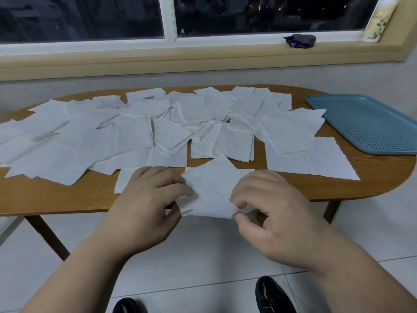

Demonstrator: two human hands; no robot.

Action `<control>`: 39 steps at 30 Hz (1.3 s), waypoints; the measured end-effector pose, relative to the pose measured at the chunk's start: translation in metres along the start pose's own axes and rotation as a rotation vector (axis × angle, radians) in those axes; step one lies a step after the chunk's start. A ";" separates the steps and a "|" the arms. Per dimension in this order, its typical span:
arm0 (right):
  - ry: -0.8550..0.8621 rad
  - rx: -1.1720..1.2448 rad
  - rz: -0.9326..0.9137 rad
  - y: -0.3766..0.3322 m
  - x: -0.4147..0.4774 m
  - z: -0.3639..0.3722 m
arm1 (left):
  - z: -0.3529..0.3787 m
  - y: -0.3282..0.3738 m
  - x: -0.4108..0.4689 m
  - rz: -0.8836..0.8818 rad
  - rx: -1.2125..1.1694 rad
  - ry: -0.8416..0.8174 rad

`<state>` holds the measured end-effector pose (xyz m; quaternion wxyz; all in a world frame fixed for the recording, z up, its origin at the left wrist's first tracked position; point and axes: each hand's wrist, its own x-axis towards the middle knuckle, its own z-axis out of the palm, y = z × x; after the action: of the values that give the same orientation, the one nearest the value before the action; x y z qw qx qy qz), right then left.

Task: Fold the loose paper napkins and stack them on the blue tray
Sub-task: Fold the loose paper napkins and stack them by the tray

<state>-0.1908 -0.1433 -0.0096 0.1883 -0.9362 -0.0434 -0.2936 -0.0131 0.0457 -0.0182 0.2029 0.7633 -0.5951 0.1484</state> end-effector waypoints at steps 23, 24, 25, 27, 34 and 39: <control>0.030 0.222 0.430 0.015 0.006 -0.012 | -0.008 0.053 -0.010 -0.361 -0.464 0.277; 0.042 0.263 0.443 0.015 0.009 -0.010 | -0.008 0.053 -0.009 -0.393 -0.489 0.286; 0.053 0.300 0.452 0.015 0.012 -0.009 | -0.009 0.053 -0.009 -0.420 -0.501 0.288; 0.072 0.331 0.460 0.016 0.020 -0.005 | -0.009 0.051 -0.006 -0.481 -0.516 0.281; 0.129 0.353 0.418 0.028 0.033 0.004 | -0.005 0.038 0.006 -0.674 -0.500 0.289; -0.003 0.373 0.346 0.030 0.031 0.002 | -0.001 0.032 0.012 -0.764 -0.502 0.297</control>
<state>-0.1588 -0.1713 -0.0035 0.4050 -0.8792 0.0639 -0.2427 -0.0411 0.0297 -0.0074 0.5038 0.8254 -0.2540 0.0222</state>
